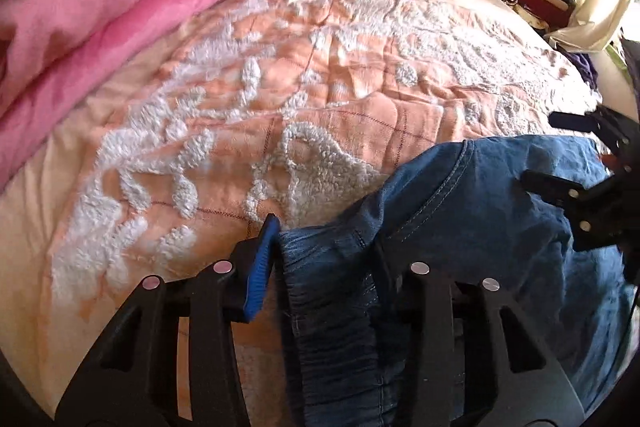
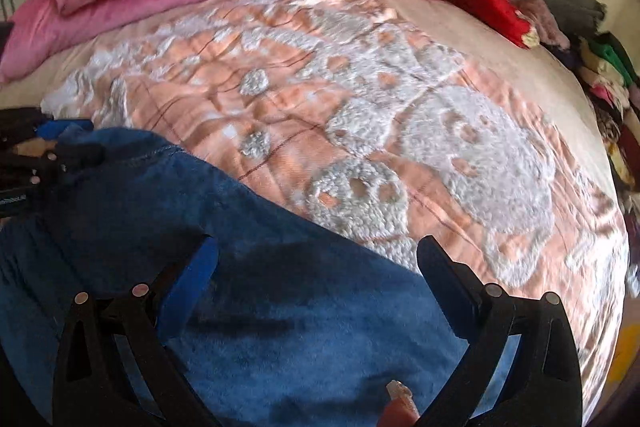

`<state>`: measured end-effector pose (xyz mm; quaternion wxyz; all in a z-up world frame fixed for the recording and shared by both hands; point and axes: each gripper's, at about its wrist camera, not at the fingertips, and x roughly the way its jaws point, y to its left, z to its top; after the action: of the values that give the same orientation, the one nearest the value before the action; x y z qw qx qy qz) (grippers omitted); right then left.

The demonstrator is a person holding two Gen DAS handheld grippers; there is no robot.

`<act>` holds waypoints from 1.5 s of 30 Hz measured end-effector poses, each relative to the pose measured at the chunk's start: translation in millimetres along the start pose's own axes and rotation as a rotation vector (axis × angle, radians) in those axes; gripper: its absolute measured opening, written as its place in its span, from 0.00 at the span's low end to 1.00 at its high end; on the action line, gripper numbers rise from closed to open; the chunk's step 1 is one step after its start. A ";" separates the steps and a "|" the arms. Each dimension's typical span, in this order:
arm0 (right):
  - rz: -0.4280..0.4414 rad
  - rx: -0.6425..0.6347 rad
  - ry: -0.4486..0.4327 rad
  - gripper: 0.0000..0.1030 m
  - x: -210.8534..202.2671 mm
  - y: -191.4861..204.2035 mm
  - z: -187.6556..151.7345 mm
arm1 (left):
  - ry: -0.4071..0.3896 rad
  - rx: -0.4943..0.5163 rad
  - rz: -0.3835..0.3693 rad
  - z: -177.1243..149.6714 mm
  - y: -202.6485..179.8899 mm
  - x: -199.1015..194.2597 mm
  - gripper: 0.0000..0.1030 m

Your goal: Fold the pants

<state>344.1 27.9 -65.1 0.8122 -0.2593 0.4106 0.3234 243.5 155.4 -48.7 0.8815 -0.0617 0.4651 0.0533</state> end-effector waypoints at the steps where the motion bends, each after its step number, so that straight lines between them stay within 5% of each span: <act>1: -0.011 -0.011 -0.004 0.96 0.6 0.8 0.8 | -0.015 0.006 -0.001 -0.8 -1.4 -3.4 0.30; 10: 0.010 -0.123 -0.027 0.94 3.9 11.7 5.6 | -0.177 0.030 -0.034 -8.6 -10.3 -49.8 0.27; 15: 0.027 -0.155 -0.067 0.77 1.5 22.9 3.0 | -0.213 0.041 -0.058 -14.3 -14.0 -66.5 0.27; 20: 0.092 -0.132 -0.094 0.33 -4.8 31.9 -6.0 | -0.213 0.052 -0.049 -23.4 -15.7 -68.3 0.27; 22: 0.097 -0.130 -0.105 0.24 -12.8 36.8 -10.4 | -0.218 0.057 -0.038 -26.7 -16.1 -70.8 0.27; 33: 0.115 0.001 -0.303 0.15 -116.1 50.6 -66.9 | -0.265 0.040 -0.038 -47.3 -15.1 -101.9 0.27; 45: 0.264 0.025 -0.339 0.09 -189.9 114.7 -143.8 | -0.235 0.029 -0.100 -101.5 -8.8 -143.6 0.28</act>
<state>101.4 -54.9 -0.5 0.8235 -0.1350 0.3025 0.4606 81.6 125.4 13.7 0.9322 -0.0653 0.3559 0.0095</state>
